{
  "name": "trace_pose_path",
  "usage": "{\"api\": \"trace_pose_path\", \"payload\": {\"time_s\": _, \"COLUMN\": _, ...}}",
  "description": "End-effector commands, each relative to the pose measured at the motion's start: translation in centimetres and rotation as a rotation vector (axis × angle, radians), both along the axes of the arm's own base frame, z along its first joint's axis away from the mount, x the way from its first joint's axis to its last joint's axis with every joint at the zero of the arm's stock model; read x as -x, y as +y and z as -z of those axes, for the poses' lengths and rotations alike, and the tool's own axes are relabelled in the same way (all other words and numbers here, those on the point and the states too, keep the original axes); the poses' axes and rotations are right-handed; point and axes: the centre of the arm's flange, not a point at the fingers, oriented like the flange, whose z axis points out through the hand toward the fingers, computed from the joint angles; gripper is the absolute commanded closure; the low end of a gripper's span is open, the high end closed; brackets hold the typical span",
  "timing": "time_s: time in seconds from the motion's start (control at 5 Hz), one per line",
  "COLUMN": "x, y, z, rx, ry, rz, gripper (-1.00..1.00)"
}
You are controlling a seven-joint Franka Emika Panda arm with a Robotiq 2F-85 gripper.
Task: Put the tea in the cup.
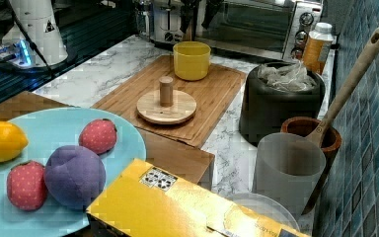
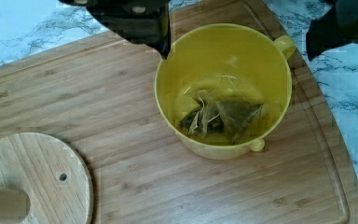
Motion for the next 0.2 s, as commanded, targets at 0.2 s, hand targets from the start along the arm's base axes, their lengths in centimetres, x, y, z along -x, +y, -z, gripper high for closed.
{"api": "trace_pose_path", "payload": {"time_s": 0.2, "x": -0.48, "y": 0.14, "z": -3.31, "rx": -0.019, "ry": -0.055, "rz": -0.049, "gripper": -1.0}}
